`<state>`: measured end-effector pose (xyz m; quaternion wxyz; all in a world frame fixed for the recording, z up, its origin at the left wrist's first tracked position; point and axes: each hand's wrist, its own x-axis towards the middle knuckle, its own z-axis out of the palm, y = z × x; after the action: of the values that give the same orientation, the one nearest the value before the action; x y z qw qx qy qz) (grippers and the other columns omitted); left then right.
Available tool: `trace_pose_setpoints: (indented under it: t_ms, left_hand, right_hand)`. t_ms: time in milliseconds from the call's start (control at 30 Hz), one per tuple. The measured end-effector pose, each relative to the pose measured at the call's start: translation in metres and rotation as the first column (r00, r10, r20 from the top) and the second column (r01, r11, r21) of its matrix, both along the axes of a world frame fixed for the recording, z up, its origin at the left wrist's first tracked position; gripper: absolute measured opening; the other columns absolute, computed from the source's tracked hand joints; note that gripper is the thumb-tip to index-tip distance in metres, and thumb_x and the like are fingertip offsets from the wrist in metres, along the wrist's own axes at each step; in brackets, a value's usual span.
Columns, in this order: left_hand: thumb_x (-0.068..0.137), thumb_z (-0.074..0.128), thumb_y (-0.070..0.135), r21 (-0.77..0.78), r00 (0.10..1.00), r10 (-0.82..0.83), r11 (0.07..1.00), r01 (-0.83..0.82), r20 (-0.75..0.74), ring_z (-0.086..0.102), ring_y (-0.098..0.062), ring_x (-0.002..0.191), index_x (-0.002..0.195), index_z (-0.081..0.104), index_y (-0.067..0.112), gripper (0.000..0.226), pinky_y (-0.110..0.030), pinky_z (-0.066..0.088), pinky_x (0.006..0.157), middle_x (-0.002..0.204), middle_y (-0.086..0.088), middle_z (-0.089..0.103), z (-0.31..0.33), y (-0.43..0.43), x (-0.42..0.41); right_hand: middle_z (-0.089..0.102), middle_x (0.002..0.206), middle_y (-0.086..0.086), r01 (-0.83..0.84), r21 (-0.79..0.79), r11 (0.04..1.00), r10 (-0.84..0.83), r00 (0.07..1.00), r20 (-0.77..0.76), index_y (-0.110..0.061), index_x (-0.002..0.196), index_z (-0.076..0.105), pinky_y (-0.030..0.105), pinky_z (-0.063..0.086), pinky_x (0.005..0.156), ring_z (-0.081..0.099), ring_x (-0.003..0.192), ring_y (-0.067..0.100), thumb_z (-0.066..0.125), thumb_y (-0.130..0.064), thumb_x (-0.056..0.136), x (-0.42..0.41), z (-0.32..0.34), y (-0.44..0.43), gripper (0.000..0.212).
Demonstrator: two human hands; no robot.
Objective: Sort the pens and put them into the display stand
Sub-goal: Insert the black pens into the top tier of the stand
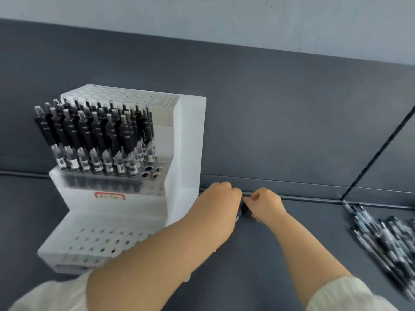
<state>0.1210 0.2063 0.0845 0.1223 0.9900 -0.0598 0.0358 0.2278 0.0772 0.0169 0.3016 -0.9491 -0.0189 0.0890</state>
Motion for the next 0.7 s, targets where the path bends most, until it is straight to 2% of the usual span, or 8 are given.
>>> trace_pose_setpoints:
  t_ms: [100, 233, 300, 400, 433, 533, 633, 700]
  left_hand:
    - [0.094, 0.047, 0.016, -0.097, 0.983, 0.165, 0.980, -0.172, -0.076, 0.051, -0.026, 0.099, 0.102, 0.054, 0.007, 0.014, -0.039, 0.046, 0.083, 0.109, -0.010, 0.050, -0.034, -0.015, 0.020]
    - [0.096, 0.046, 0.028, -0.214, 0.926, 0.372, 0.901, -0.377, -0.064, 0.052, -0.029, 0.105, 0.120, 0.047, 0.008, 0.031, -0.038, 0.045, 0.087, 0.118, -0.012, 0.046, -0.065, -0.019, 0.043]
    - [0.096, 0.047, 0.031, -0.215, 0.892, 0.440, 0.866, -0.452, -0.103, 0.052, -0.029, 0.107, 0.120, 0.046, 0.006, 0.034, -0.036, 0.044, 0.086, 0.120, -0.012, 0.046, -0.077, -0.019, 0.050]
    - [0.096, 0.048, 0.032, -0.148, 0.861, 0.490, 0.849, -0.507, -0.140, 0.051, -0.030, 0.110, 0.120, 0.046, 0.005, 0.036, -0.037, 0.043, 0.088, 0.122, -0.014, 0.046, -0.087, -0.021, 0.058]
    - [0.096, 0.048, 0.031, -0.130, 0.856, 0.497, 0.848, -0.514, -0.141, 0.051, -0.031, 0.111, 0.120, 0.046, 0.005, 0.036, -0.038, 0.043, 0.088, 0.122, -0.014, 0.048, -0.088, -0.021, 0.060]
    - [0.095, 0.048, 0.029, -0.142, 0.835, 0.525, 0.825, -0.547, -0.162, 0.053, -0.031, 0.109, 0.118, 0.051, 0.007, 0.032, -0.038, 0.044, 0.085, 0.118, -0.014, 0.054, -0.088, -0.023, 0.066]
    - [0.095, 0.048, 0.027, -0.263, 0.841, 0.511, 0.799, -0.541, -0.178, 0.059, -0.026, 0.094, 0.107, 0.060, 0.008, 0.026, -0.032, 0.044, 0.074, 0.101, -0.008, 0.063, -0.084, -0.023, 0.063]
    - [0.095, 0.050, 0.026, -0.391, 0.854, 0.495, 0.762, -0.516, -0.163, 0.059, -0.022, 0.093, 0.107, 0.060, 0.010, 0.022, -0.029, 0.043, 0.076, 0.099, -0.003, 0.062, -0.078, -0.025, 0.053]
  right_hand:
    - [0.054, 0.064, 0.006, -0.031, -0.034, 0.999, 0.029, 0.998, -0.063, -0.004, 0.073, 0.049, 0.025, 0.040, 0.057, 0.050, 0.065, 0.024, 0.053, -0.036, 0.090, 0.009, -0.007, 0.001, 0.037]
    - [0.042, 0.059, 0.003, -0.141, -0.179, 0.974, 0.120, 0.985, -0.127, -0.008, 0.060, 0.038, 0.025, 0.029, 0.045, 0.042, 0.055, 0.017, 0.050, -0.045, 0.092, 0.014, 0.000, 0.006, 0.050]
    - [0.041, 0.061, 0.003, -0.219, -0.256, 0.942, 0.182, 0.970, -0.160, -0.009, 0.059, 0.038, 0.026, 0.034, 0.051, 0.043, 0.058, 0.018, 0.048, -0.045, 0.093, 0.015, 0.005, 0.008, 0.051]
    - [0.041, 0.064, 0.003, -0.286, -0.309, 0.907, 0.235, 0.953, -0.190, -0.009, 0.062, 0.038, 0.027, 0.037, 0.064, 0.047, 0.077, 0.023, 0.050, -0.041, 0.093, 0.016, 0.008, 0.008, 0.046]
    - [0.041, 0.064, 0.003, -0.292, -0.297, 0.909, 0.241, 0.951, -0.195, -0.009, 0.062, 0.038, 0.026, 0.037, 0.059, 0.047, 0.075, 0.023, 0.050, -0.038, 0.092, 0.017, 0.008, 0.007, 0.043]
    - [0.040, 0.059, 0.004, -0.253, -0.189, 0.949, 0.212, 0.954, -0.212, -0.009, 0.060, 0.037, 0.023, 0.027, 0.045, 0.039, 0.054, 0.019, 0.053, -0.028, 0.088, 0.017, 0.007, 0.000, 0.038]
    - [0.035, 0.054, 0.005, -0.183, -0.002, 0.983, 0.177, 0.954, -0.241, -0.011, 0.058, 0.032, 0.024, 0.022, 0.046, 0.030, 0.048, 0.021, 0.054, -0.021, 0.082, 0.019, 0.000, -0.008, 0.034]
    - [0.036, 0.056, 0.007, -0.111, 0.164, 0.980, 0.149, 0.958, -0.243, -0.011, 0.058, 0.035, 0.025, 0.025, 0.050, 0.031, 0.051, 0.022, 0.055, -0.017, 0.078, 0.019, -0.005, -0.013, 0.029]
